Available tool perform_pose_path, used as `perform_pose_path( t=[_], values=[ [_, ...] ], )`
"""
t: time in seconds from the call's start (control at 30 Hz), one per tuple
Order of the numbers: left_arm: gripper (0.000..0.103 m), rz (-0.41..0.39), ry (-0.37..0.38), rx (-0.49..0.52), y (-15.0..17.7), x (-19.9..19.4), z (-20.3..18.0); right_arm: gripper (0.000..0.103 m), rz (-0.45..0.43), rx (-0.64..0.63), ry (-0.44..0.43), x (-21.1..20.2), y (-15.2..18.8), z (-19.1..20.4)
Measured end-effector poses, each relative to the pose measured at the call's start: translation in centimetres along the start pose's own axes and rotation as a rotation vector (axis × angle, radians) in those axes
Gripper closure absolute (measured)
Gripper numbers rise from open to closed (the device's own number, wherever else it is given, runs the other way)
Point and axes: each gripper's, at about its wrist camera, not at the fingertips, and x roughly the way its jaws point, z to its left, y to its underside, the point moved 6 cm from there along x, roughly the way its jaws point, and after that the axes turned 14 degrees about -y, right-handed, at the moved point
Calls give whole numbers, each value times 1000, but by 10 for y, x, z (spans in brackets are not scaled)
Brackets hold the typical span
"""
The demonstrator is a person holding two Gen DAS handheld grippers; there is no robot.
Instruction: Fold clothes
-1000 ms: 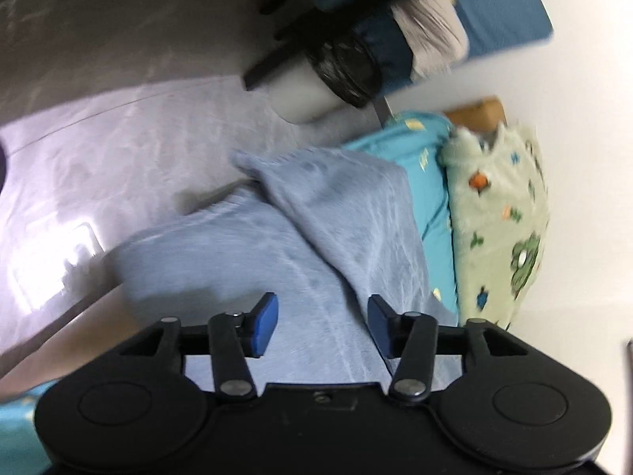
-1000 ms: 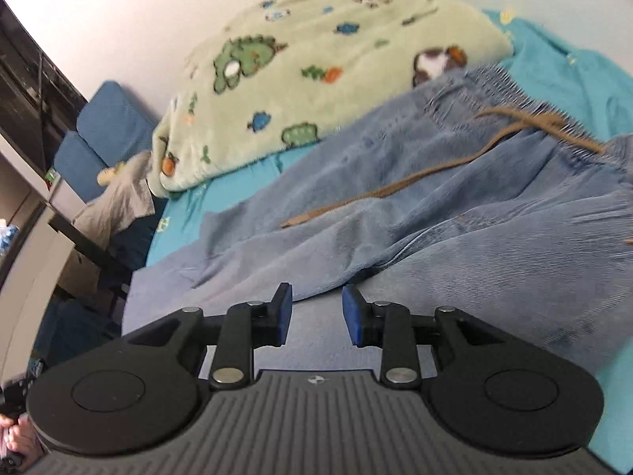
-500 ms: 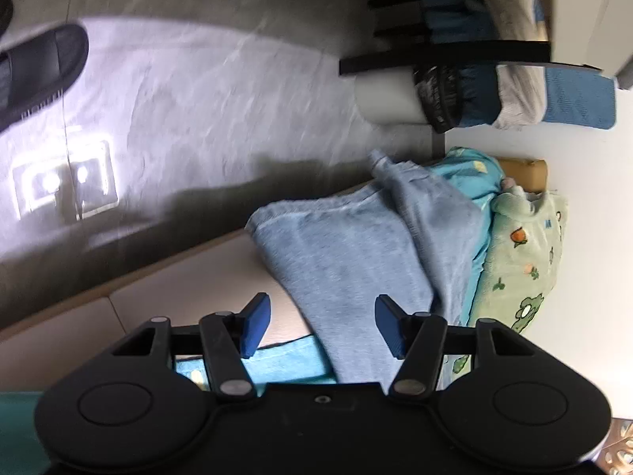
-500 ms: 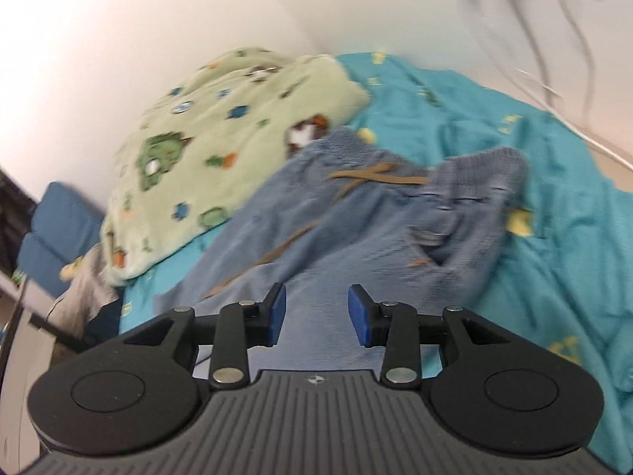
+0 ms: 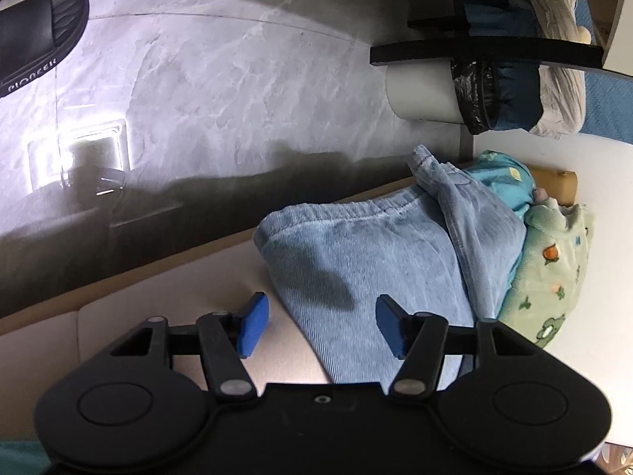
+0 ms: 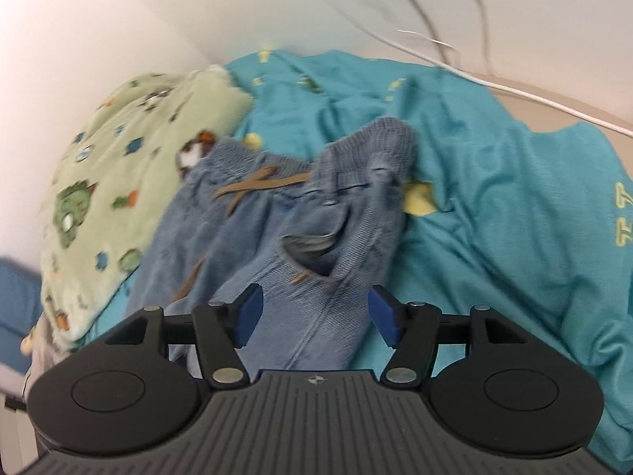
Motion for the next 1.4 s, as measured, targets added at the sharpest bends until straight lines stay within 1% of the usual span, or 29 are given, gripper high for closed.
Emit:
perform_pose_path(
  t=[0.1, 0.2, 0.23, 0.3, 0.33, 0.4, 0.47, 0.5, 0.53, 0.57, 0.6, 0.63, 0.67, 0.73, 0.77, 0.83, 0.93, 1.03, 1.13, 1.2, 1.27, 1.33, 1.4],
  values=[
    [47, -4, -11, 1, -3, 6, -4, 33, -23, 47, 22, 3, -4, -8],
    [47, -2, -16, -11, -6, 11, -8, 31, -37, 62, 39, 8, -8, -13],
    [47, -2, -17, -15, -7, 13, -9, 28, -33, 56, 58, 10, -8, -15],
    [47, -6, -26, -13, -8, 16, -12, 25, -24, 63, 77, 15, -8, -19],
    [47, -9, -30, -12, -9, 18, -14, 25, -19, 67, 86, 18, -7, -21],
    [47, -24, -29, -14, -8, 20, -17, 25, -11, 98, 74, 23, -5, -26],
    [59, -48, -41, -20, -7, 21, -18, 25, 1, 121, 48, 29, -3, -28],
    [61, -58, -45, -18, -6, 21, -18, 27, 7, 126, 28, 31, -1, -26],
    [65, -67, -48, -14, -5, 22, -19, 30, 10, 123, 5, 33, 0, -23],
    [72, -73, -48, -11, -5, 21, -20, 31, 8, 114, -5, 35, 0, -21],
    [76, -77, -46, -8, -6, 21, -20, 34, 5, 104, -16, 37, 0, -18],
    [88, -78, -33, -10, -6, 20, -20, 40, 3, 95, -26, 38, 0, -16],
    [96, -75, -10, -16, -6, 19, -20, 44, -4, 98, -26, 39, 0, -15],
    [98, -84, 11, -30, -5, 13, -19, 66, -12, 101, -25, 40, -1, -15],
    [99, -98, 18, -34, -5, 9, -20, 73, -14, 102, -25, 40, -1, -14],
    [99, -140, 29, -33, -4, -5, -24, 81, -30, 96, -35, 36, -2, -10],
    [100, -175, 67, -22, -1, -31, -33, 84, -73, 72, -58, 21, -3, 3],
    [100, -177, 116, -34, 1, -56, -39, 86, -132, 99, -101, -1, -5, 6],
    [100, -188, 127, -29, 5, -72, -50, 87, -151, 130, -115, -10, -6, 2],
    [100, -196, 130, -27, 5, -80, -64, 88, -147, 142, -100, -9, -11, 4],
    [100, -209, 127, -27, 2, -85, -80, 88, -157, 134, -121, -9, -20, 18],
    [101, -221, 128, -30, -1, -89, -102, 88, -171, 95, -137, -7, -29, 39],
    [101, -229, 130, -29, -4, -91, -127, 88, -180, 69, -144, 3, -42, 60]
  ],
)
